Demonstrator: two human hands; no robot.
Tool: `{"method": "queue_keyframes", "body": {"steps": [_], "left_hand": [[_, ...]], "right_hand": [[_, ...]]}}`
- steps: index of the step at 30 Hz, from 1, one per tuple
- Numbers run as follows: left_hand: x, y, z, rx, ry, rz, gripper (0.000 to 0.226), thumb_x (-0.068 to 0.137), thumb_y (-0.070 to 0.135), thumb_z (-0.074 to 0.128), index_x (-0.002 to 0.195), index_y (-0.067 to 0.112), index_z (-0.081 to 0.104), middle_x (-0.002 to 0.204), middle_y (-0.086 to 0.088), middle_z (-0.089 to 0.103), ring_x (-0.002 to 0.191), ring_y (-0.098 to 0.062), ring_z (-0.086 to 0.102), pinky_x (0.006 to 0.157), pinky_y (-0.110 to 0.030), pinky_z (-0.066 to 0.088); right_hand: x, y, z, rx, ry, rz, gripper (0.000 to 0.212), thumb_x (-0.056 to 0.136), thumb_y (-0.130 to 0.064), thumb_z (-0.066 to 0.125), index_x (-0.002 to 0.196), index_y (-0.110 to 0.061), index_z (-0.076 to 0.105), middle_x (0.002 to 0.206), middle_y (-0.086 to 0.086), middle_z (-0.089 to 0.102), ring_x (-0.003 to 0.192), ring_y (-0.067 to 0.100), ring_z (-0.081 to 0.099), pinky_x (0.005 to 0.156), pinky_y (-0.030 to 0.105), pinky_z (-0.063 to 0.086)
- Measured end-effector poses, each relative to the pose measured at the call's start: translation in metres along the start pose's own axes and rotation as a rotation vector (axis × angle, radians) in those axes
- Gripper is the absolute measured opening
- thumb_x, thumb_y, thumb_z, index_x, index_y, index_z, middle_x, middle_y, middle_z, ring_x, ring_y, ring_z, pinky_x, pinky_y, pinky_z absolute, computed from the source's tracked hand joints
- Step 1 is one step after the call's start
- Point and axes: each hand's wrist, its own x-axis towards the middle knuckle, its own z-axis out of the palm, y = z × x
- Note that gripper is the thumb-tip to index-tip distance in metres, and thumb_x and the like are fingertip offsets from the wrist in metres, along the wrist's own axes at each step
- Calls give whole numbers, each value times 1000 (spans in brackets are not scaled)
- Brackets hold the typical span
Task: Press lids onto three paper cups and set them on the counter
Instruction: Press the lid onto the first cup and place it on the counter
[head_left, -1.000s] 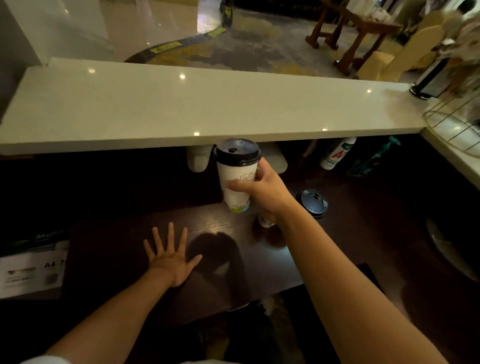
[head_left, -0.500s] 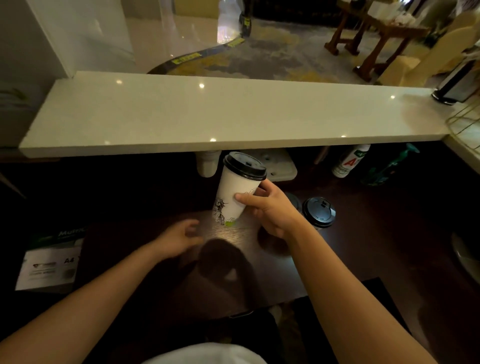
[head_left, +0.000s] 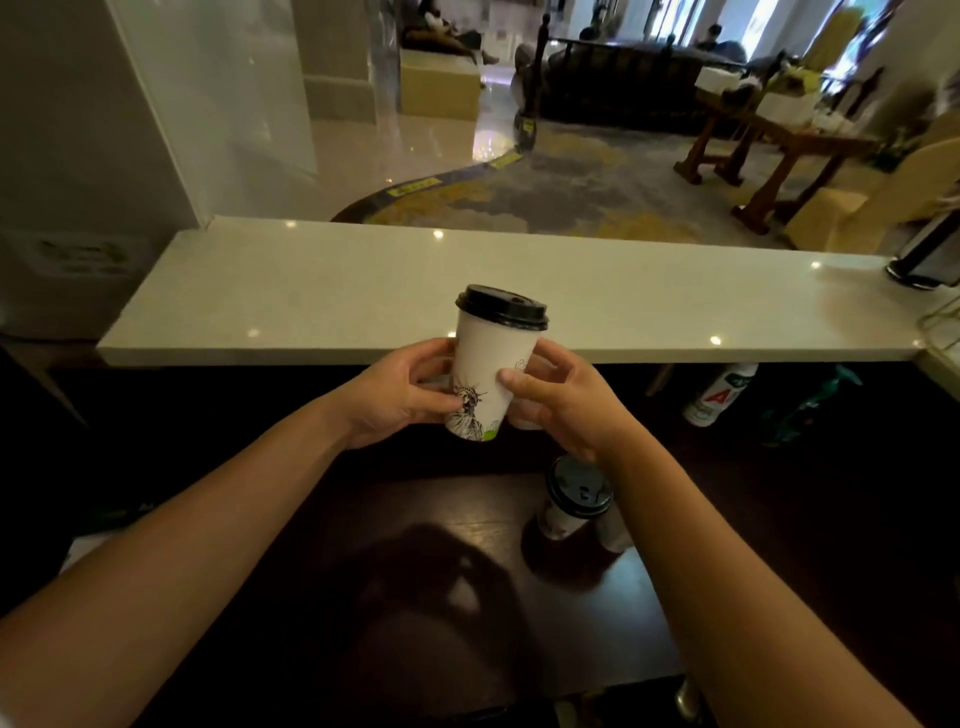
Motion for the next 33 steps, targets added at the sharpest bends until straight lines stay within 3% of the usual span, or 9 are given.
{"method": "queue_keyframes", "body": {"steps": [5, 13, 21, 29, 31, 33], "left_hand": [[19, 15, 4, 144, 244, 111, 79, 81, -5, 70, 147, 25, 38, 138, -3, 56, 116, -23, 64, 99, -52, 50], [55, 31, 11, 353, 547, 236, 77, 82, 7, 74, 146, 29, 39, 146, 4, 50, 121, -22, 59, 99, -48, 51], [81, 19, 2, 451, 667, 252, 74, 81, 8, 76, 144, 24, 41, 143, -1, 53, 122, -27, 59, 97, -45, 53], [95, -3, 2, 399, 805, 276, 74, 80, 7, 77, 143, 23, 42, 142, -1, 53, 119, -23, 61, 83, -15, 49], [95, -5, 3, 397, 810, 291, 72, 80, 5, 76, 142, 22, 42, 142, -1, 54, 118, -23, 62, 85, -15, 51], [94, -8, 4, 401, 818, 307, 70, 80, 4, 75, 141, 19, 44, 141, -2, 55, 118, -23, 62, 91, -25, 54]], "right_hand": [[24, -21, 0, -242, 109, -110, 56, 90, -12, 75, 142, -18, 56, 126, 13, 69, 110, 27, 72, 88, 49, 62], [67, -28, 5, -285, 233, -161, 63, 91, -6, 72, 148, -24, 51, 123, 10, 71, 99, 21, 75, 77, 35, 65], [103, -14, 5, -384, 253, -147, 62, 91, -12, 71, 146, -30, 49, 135, 9, 66, 113, 24, 70, 92, 50, 60], [117, 2, 8, -386, 232, -138, 65, 88, -20, 68, 148, -33, 45, 144, 6, 60, 126, 26, 63, 99, 54, 56], [117, 3, 8, -375, 235, -141, 65, 87, -21, 68, 147, -34, 46, 144, 5, 60, 127, 26, 62, 99, 54, 55], [117, 5, 9, -358, 245, -136, 66, 83, -26, 68, 145, -36, 47, 143, 4, 61, 126, 24, 63, 99, 53, 56]]}}
